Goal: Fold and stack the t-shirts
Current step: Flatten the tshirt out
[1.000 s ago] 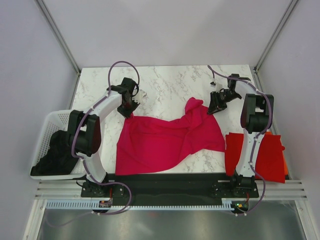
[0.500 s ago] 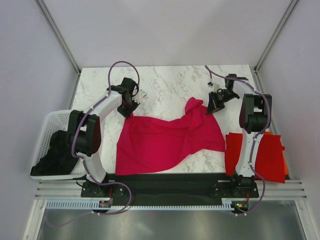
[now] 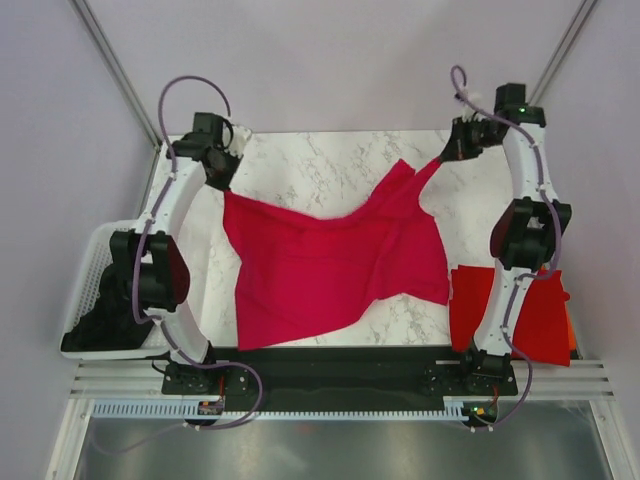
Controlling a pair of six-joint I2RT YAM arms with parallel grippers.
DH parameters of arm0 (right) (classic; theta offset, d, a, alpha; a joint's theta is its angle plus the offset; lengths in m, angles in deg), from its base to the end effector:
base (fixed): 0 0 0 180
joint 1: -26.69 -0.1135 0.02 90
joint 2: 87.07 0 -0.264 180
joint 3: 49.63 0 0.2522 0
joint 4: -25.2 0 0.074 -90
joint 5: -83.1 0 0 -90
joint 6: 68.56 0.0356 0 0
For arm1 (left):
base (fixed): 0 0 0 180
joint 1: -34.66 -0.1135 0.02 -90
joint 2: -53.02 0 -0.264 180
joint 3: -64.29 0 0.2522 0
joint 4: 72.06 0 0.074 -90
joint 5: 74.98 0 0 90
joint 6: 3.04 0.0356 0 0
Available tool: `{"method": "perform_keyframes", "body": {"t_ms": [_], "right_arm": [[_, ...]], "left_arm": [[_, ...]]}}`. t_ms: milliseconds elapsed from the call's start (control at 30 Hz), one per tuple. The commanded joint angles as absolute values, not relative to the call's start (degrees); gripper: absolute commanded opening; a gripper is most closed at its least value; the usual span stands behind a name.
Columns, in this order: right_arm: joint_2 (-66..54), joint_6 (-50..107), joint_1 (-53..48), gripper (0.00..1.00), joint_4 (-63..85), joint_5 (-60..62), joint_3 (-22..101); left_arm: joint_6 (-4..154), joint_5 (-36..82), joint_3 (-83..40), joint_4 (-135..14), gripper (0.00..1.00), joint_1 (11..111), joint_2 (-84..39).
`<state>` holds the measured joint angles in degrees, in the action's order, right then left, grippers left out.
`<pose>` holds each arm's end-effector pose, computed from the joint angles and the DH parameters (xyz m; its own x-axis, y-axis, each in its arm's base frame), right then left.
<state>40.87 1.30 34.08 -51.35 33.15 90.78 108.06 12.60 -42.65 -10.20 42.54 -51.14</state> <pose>0.4718 -0.0381 0.2851 -0.7753 -0.1652 -0.6097 -0.4765 0.7865 0.3928 0.3893 -0.0524 0.2877 -0.7512 0.4671 -0.4663 0.4137 0.8838 0.2188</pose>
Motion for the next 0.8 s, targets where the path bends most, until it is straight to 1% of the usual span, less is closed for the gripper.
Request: {"method": "perform_keyframes", "body": {"t_ms": [0, 133, 267, 400, 533, 733, 767], "right_arm": [[33.79, 6.47, 37.58, 0.0, -44.76, 34.4, 99.03], [28.96, 12.89, 39.6, 0.0, -34.9, 35.29, 99.75], [22.81, 16.86, 40.83, 0.0, -27.16, 35.46, 98.87], [16.66, 18.53, 41.28, 0.0, -23.99, 35.99, 97.03], [8.58, 18.89, 41.63, 0.0, -21.88, 36.25, 92.03], [-6.8, 16.52, 42.15, 0.0, -21.35, 33.71, 83.77], [-10.91, 16.43, 42.15, 0.0, -21.35, 33.01, 82.88]], "left_arm": [[109.73, 14.22, -51.32, -11.45, 0.02, 39.5, -46.04], [109.2, 14.75, -59.92, -11.71, 0.02, 39.23, -44.89], [108.14, 15.62, -63.37, -12.15, 0.02, 39.23, -42.52], [107.09, 16.07, -63.2, -12.59, 0.02, 39.23, -37.26], [106.74, 16.33, -61.01, -12.95, 0.02, 39.23, -30.94], [107.0, 15.28, -56.53, -13.56, 0.02, 39.14, -20.82], [107.09, 15.19, -55.65, -14.26, 0.02, 39.14, -17.33]]}}
